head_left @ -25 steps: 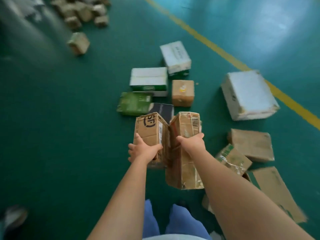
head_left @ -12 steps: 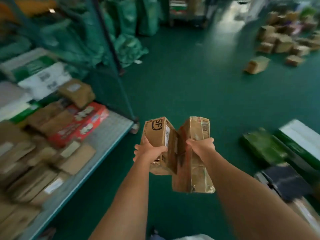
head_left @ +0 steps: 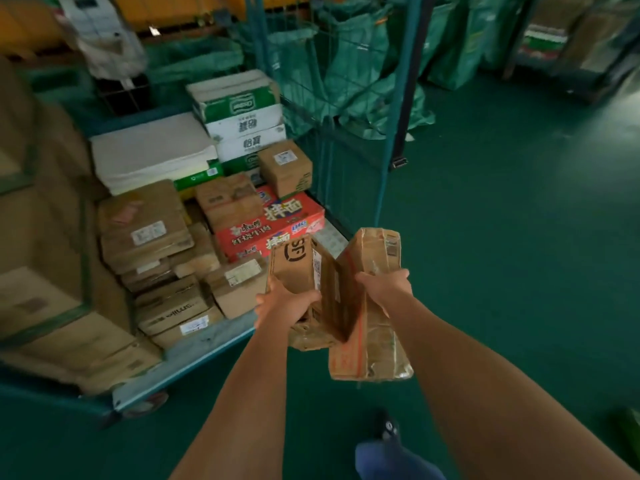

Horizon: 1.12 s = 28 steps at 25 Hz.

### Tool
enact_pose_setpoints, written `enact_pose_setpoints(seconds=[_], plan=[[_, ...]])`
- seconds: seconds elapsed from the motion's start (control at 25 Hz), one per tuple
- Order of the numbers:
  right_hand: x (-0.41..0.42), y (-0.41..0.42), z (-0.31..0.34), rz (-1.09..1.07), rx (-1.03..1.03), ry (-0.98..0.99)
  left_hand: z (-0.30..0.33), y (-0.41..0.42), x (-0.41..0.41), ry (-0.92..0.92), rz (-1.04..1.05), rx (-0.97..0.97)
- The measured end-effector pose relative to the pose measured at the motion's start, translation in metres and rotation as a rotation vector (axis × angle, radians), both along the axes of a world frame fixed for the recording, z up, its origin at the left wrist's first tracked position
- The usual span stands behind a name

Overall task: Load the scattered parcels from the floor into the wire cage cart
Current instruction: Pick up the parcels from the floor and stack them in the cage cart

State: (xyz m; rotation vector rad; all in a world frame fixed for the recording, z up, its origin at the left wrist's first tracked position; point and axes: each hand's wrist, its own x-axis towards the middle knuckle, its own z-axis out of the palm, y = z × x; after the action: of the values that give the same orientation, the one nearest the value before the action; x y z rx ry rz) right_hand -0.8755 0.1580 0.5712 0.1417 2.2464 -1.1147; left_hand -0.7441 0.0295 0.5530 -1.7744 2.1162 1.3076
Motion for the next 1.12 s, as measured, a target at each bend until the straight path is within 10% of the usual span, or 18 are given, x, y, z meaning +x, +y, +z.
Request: enact_pose_setpoints(seconds=[1.12], plan=[[-0.174,-0.475,-0.096,0.512,0.215,0.044,-0.132,-0.416,-0.089,0.025,0.746,0.287]])
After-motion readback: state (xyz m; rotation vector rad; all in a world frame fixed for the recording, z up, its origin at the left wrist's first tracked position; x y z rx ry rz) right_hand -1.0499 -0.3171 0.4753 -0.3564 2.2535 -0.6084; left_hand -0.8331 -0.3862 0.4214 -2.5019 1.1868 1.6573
